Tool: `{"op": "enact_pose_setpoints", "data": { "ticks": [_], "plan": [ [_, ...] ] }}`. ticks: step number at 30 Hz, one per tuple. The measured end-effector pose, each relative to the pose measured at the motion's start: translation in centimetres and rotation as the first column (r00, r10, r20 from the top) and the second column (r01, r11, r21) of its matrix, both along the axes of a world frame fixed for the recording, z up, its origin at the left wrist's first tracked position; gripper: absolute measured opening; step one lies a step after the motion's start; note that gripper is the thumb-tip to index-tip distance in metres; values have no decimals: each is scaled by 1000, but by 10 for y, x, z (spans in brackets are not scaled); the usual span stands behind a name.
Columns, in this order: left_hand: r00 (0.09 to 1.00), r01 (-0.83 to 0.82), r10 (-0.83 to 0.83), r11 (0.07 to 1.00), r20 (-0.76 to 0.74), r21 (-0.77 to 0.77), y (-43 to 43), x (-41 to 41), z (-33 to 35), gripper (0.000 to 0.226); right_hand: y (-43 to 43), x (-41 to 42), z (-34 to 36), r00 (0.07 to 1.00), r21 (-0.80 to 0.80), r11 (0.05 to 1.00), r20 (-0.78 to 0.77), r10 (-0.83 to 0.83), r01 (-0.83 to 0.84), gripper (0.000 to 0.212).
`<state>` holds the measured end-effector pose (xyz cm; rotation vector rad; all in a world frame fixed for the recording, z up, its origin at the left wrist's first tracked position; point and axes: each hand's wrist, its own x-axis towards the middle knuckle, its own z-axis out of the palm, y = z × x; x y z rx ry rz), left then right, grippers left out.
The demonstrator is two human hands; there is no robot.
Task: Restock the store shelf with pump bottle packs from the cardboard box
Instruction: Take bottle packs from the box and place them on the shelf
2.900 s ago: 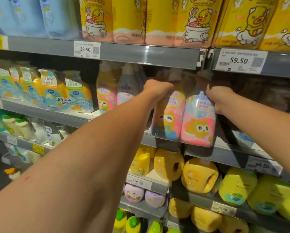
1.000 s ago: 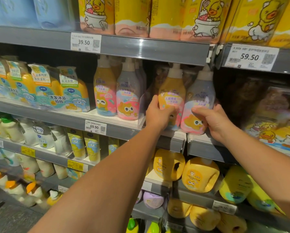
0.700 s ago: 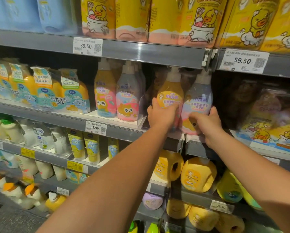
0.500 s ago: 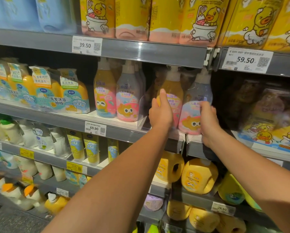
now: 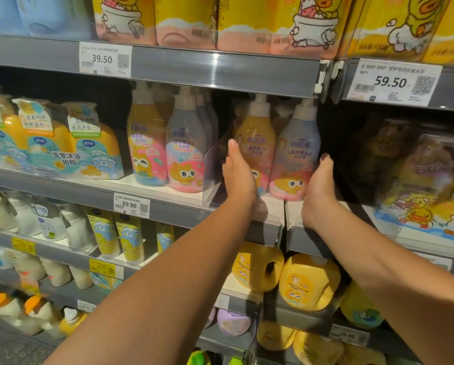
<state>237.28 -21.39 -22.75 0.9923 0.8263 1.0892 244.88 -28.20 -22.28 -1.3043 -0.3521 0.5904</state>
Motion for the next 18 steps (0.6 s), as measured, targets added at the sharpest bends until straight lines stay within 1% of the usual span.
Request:
{"op": "enact_pose_setpoints", "data": {
  "ticks": [2, 5, 8, 11, 15, 16, 18],
  "plan": [
    [999, -15, 17, 1000, 52, -24, 2, 8, -7, 112, 2, -6, 0, 1000, 32, 999, -22, -9, 9, 42],
    [999, 0, 1, 1000, 43, -26, 1, 11, -7, 113, 8, -8, -1, 998, 58, 997, -45, -42, 45, 46],
    [1000, -13, 13, 1000, 3, -20, -4, 8, -2, 98, 14, -8, -5, 998, 54, 998, -49, -42, 45, 49],
    [999, -29, 28, 999, -25, -24, -4, 8, -2, 89, 16, -9, -6, 997, 51, 998, -69, -30, 33, 50],
    [997, -43, 40, 997, -59, -60, 3, 10, 2, 69, 24, -9, -7, 995, 43, 996, -62, -80, 83, 48],
    [997, -42, 38, 997, -63, -62, 5, 12, 2, 66, 25, -13, -5, 994, 46, 994, -58, -97, 100, 52],
    [997, -41, 37, 996, -64, -74, 7, 14, 2, 62, 29, -15, -6, 988, 45, 988, -49, -149, 151, 71]
  ]
}}
